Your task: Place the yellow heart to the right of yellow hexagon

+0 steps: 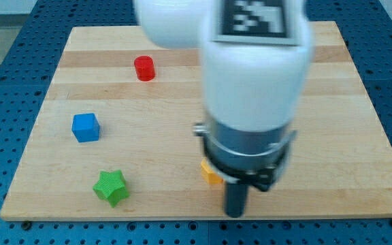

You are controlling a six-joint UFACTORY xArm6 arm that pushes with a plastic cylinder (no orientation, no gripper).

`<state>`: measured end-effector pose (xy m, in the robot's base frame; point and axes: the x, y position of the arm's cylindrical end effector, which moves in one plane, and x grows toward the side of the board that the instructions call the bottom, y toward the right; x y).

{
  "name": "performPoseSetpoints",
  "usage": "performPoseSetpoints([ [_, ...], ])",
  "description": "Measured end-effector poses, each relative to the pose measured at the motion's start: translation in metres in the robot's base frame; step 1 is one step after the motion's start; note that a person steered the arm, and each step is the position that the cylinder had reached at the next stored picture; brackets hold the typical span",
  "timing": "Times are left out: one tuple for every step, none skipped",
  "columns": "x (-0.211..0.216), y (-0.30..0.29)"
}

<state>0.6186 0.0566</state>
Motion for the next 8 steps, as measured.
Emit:
performPoseSetpoints([
  [0.000,0.039],
  [-0.005,0.033],
  [-0.005,0.003],
  [-0.006,-0.004],
  [-0.013,-0.007],
  [-0.027,-0.007],
  [-0.027,-0.007],
  [-0.011,-0.006],
])
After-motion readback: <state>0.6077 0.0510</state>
